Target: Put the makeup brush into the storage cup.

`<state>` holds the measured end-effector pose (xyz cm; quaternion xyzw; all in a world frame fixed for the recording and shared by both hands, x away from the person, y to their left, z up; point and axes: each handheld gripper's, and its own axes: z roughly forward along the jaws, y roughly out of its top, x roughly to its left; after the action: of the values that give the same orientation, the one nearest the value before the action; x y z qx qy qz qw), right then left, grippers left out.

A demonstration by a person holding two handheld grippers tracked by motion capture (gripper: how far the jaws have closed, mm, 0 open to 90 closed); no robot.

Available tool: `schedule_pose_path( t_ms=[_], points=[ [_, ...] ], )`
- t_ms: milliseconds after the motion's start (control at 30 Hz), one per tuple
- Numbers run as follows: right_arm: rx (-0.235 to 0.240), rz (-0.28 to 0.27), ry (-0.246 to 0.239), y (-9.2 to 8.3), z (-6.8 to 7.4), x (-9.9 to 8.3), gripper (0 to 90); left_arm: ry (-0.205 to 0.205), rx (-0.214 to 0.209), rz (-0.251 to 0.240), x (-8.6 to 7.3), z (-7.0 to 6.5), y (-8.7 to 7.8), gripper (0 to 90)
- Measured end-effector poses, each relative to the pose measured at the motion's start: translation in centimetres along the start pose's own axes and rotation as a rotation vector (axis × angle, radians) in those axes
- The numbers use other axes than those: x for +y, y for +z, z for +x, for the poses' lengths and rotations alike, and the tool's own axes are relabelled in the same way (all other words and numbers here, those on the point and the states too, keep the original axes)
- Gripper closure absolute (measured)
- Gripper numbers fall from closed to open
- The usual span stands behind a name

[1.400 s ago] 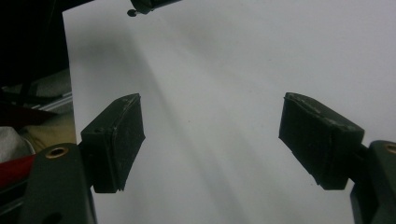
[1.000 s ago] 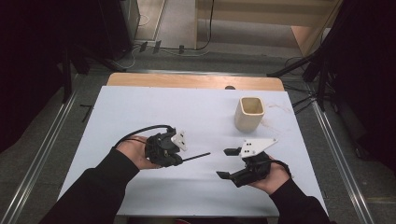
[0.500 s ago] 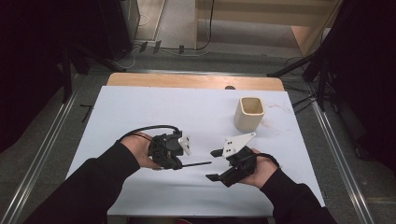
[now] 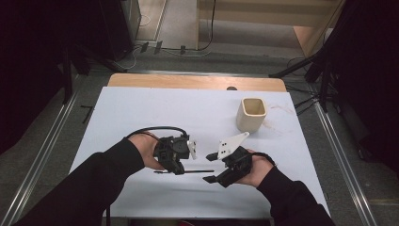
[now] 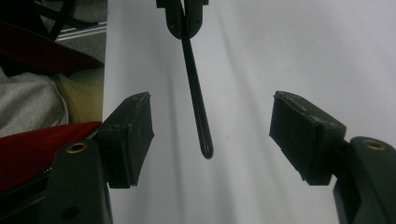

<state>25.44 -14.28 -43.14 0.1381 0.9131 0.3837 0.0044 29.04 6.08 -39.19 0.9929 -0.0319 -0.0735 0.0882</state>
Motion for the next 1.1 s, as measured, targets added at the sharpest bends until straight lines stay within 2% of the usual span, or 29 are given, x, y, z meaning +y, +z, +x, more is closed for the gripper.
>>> schedule_pose_path(
  t_ms=[133,233,267,433,467,733,800,867,967,1100],
  points=[
    [0.015,0.007,-0.006,0.4,0.1,0.1,38.7,0.002,-0.030,-0.001,0.4,0.2,0.0,85.2],
    [0.025,0.015,-0.009,0.7,0.1,0.0,42.4,0.008,-0.037,0.004,0.6,0.1,0.0,85.2],
    [0.032,0.018,-0.010,1.0,0.1,0.0,48.7,0.013,-0.035,0.010,0.8,0.0,0.1,85.2],
    [0.051,0.034,-0.013,1.6,0.3,0.1,56.8,0.021,-0.041,0.016,1.2,-0.1,-0.1,85.2],
    [0.073,0.034,-0.022,1.9,0.4,0.2,61.8,0.026,-0.042,0.022,1.3,-0.2,-0.1,85.2],
    [0.095,0.027,-0.020,2.2,0.4,0.4,75.3,0.045,-0.045,0.024,1.9,-0.4,0.2,85.2],
    [0.114,0.027,-0.011,2.2,0.4,0.4,83.2,0.040,-0.044,0.020,1.9,-0.4,0.2,85.1],
    [0.127,0.020,-0.017,2.1,0.4,0.3,85.8,0.039,-0.050,0.018,2.0,-0.4,0.1,85.1],
    [0.138,0.021,0.001,2.1,0.4,0.2,86.0,0.041,-0.054,0.016,2.0,-0.4,0.1,85.0],
    [0.141,0.014,-0.003,2.0,0.3,0.1,86.0,0.037,-0.063,0.014,2.0,-0.3,0.0,84.0]
  ],
)
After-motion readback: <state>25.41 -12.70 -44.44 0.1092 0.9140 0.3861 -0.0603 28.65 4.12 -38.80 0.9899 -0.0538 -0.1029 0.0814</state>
